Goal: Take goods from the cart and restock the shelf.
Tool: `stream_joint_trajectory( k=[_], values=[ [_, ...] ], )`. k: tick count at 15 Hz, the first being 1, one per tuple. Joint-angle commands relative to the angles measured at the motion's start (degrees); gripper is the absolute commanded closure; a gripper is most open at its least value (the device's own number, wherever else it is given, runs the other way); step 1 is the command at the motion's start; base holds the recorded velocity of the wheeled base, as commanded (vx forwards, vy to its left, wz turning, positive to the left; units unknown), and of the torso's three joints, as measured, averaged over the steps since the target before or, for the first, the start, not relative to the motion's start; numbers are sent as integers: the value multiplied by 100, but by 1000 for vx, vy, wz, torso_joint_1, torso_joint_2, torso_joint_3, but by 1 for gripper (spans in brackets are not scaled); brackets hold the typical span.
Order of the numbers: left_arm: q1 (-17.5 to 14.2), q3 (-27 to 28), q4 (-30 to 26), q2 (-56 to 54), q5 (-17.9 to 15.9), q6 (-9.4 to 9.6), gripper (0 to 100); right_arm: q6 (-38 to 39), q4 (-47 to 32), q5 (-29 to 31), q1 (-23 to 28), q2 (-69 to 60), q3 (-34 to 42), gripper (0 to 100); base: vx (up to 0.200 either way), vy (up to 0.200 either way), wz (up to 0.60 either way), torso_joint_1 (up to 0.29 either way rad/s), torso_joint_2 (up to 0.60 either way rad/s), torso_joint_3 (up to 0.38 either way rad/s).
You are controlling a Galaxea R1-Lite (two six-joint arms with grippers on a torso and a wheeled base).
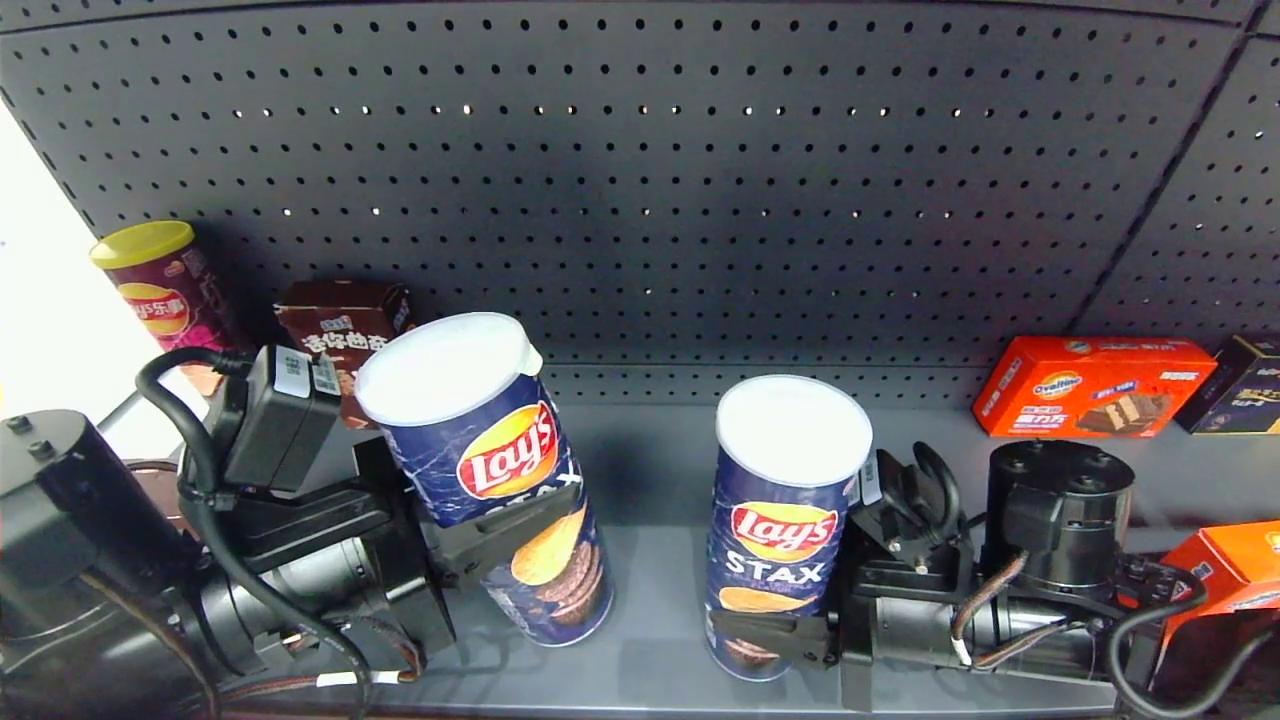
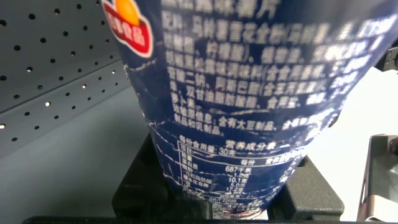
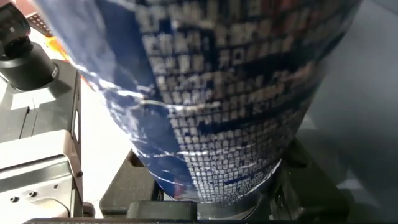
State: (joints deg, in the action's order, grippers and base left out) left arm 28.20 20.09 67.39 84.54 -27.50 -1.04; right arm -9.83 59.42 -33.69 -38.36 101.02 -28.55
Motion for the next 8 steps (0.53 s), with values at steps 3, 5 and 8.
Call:
stream_joint_trajectory(
  k=[3, 5, 8],
  values=[
    [2, 4, 2, 10, -1, -2, 100, -11, -27, 3, -4, 23, 95, 100, 0, 0, 0, 0, 0, 0],
    [2, -5, 2, 10, -1, -2, 100, -11, 26, 232, 4, -12, 122, 0, 0, 0, 0, 0, 0, 0],
    [2, -5, 20, 1, -1, -2, 100, -11, 35, 311, 40, -294, 297, 0, 0, 0, 0, 0, 0, 0]
  ],
)
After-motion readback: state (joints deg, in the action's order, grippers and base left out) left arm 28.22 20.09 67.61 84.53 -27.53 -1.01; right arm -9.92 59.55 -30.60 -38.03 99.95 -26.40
